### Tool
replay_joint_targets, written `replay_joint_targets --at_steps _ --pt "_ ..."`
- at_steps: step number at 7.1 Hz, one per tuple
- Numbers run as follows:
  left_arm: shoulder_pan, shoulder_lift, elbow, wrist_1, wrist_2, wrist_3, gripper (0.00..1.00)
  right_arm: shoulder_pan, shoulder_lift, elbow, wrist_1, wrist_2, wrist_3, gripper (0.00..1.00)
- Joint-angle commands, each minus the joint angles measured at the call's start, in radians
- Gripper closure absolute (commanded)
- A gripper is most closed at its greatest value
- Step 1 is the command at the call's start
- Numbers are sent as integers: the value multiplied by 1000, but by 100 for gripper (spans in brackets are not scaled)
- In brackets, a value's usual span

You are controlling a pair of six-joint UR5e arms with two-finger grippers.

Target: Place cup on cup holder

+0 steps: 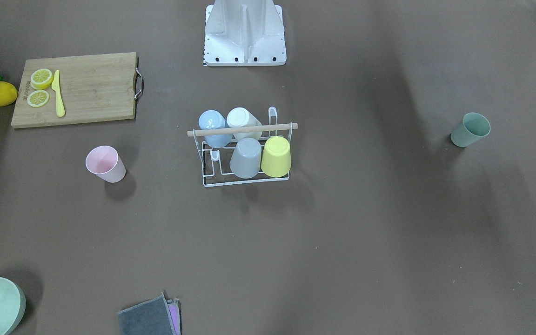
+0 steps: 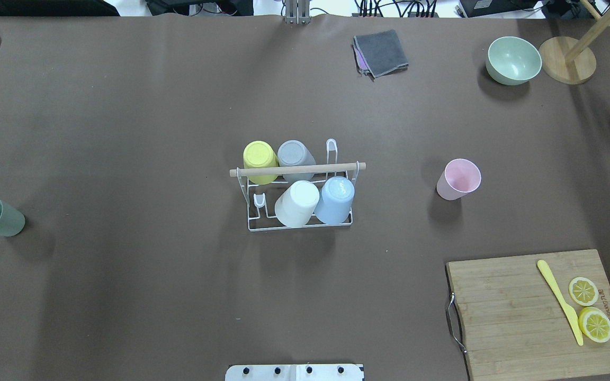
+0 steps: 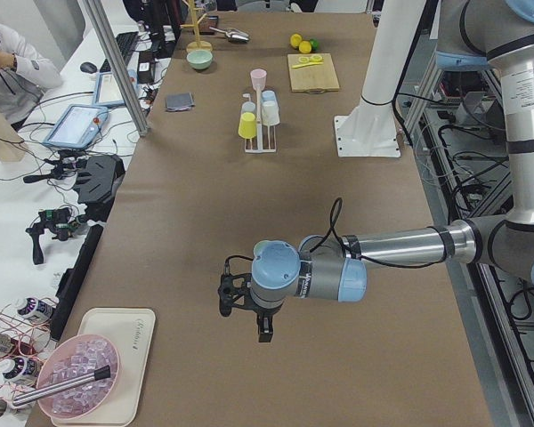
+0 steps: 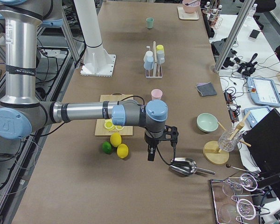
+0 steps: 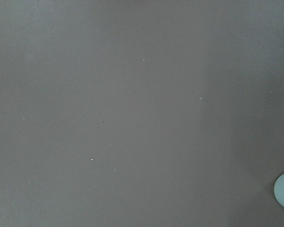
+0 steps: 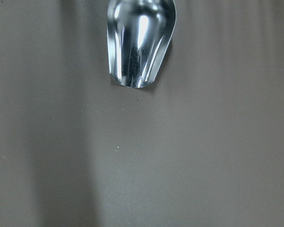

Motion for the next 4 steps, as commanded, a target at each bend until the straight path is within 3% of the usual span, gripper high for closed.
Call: replay_joint_targets --at_steps 1,4 --pt "-2 5 -1 0 -4 10 2 22 0 -4 -2 5 0 0" --pt "-2 5 1 0 -4 10 2 23 -4 2 -2 7 0 0"
